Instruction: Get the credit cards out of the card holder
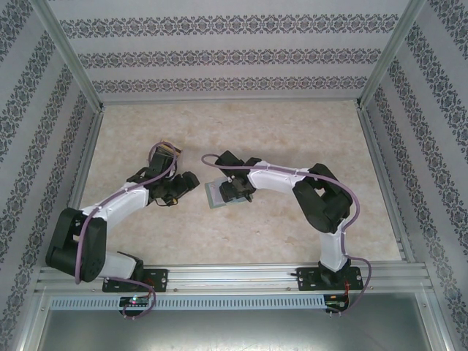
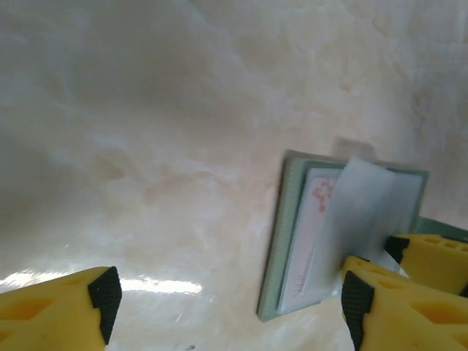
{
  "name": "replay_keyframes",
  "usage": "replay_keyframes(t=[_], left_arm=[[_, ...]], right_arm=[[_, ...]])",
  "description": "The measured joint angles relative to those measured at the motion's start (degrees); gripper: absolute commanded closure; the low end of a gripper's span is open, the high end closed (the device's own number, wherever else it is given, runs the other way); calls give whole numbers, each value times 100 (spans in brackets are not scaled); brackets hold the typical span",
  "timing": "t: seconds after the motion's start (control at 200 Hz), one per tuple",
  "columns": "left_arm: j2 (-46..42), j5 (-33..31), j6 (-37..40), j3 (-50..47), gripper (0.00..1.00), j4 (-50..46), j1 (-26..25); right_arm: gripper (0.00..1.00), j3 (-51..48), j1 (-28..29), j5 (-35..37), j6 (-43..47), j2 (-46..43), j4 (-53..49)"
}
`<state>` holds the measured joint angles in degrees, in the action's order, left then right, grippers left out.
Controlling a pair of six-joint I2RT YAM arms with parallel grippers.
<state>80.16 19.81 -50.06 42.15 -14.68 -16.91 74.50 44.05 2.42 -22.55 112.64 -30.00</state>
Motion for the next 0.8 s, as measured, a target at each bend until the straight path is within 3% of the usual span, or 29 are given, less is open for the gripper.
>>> replay_keyframes(t=[0.31, 0.614, 0.799], left_arm=[[946, 645, -103, 551, 51, 564, -490], [1676, 907, -98, 728, 63, 990, -597], [1838, 979, -94, 728, 64, 1123, -597]], right_arm=[[45, -155, -160, -339, 2, -107, 195], [51, -192, -197, -402, 0, -129, 240], [57, -195, -203, -417, -4, -129, 262]])
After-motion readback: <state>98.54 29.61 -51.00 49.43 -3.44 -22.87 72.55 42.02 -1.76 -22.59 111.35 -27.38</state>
